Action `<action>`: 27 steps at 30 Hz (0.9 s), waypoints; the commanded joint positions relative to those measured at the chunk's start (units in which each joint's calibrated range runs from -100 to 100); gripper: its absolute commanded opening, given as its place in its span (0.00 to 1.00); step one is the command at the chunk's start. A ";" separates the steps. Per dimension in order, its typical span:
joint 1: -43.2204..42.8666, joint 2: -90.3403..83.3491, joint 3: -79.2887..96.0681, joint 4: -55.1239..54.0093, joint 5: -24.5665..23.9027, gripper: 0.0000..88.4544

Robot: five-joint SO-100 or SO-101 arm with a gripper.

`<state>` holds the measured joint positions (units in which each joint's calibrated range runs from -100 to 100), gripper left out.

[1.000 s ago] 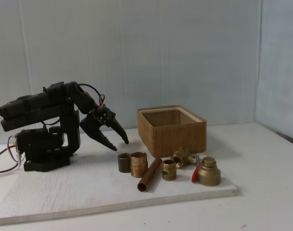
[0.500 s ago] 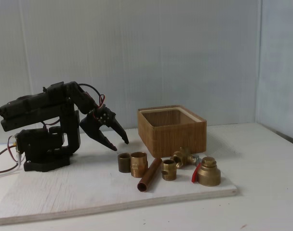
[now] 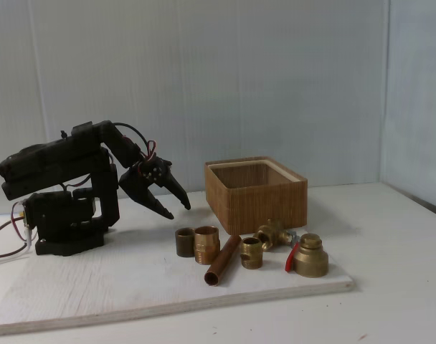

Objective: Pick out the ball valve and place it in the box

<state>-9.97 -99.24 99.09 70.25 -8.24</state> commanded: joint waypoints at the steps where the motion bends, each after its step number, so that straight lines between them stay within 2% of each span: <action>1: -0.07 0.59 0.55 1.43 -0.40 0.15; 10: -0.07 0.51 0.55 0.48 -0.45 0.15; 18: 4.80 0.51 -4.51 -22.16 -0.09 0.15; 27: 8.86 0.51 -22.38 -23.54 -0.04 0.15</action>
<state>-2.41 -98.48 84.20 47.98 -8.29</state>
